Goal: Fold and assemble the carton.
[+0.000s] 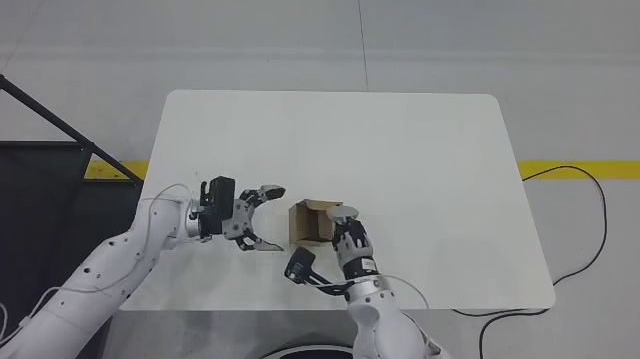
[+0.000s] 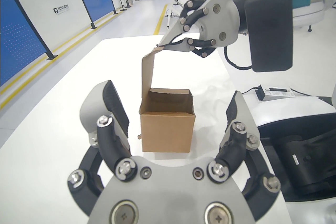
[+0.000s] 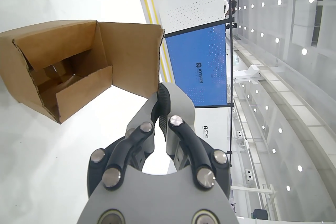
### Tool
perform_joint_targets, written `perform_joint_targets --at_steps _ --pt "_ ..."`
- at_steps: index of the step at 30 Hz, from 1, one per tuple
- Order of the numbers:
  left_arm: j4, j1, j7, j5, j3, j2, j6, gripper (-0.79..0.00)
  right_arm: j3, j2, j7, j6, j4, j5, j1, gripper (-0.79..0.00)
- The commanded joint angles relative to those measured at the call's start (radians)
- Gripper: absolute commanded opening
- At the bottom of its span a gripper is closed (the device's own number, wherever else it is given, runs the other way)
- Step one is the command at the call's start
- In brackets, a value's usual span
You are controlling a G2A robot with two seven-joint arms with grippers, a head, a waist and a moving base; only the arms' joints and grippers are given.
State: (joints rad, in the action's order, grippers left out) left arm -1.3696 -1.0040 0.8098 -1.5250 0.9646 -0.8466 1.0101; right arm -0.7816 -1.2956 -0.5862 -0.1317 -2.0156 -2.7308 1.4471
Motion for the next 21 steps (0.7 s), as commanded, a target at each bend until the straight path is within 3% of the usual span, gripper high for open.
perform_joint_targets --at_steps 1,8,21 --pt "0.004 -0.001 -0.002 0.024 -0.004 0.003 0.002 0.0 0.002 -0.002 -0.007 -0.017 -0.003 -0.019 0.0 -0.785" --pt "0.043 0.02 -0.006 0.12 -0.04 0.011 0.002 0.0 0.017 -0.013 -0.02 -0.07 -0.006 -0.053 0.005 -0.785" --pt "0.049 0.061 -0.052 0.233 -0.093 0.024 0.002 0.0 0.059 -0.044 -0.043 -0.063 0.073 -0.097 -0.009 -0.785"
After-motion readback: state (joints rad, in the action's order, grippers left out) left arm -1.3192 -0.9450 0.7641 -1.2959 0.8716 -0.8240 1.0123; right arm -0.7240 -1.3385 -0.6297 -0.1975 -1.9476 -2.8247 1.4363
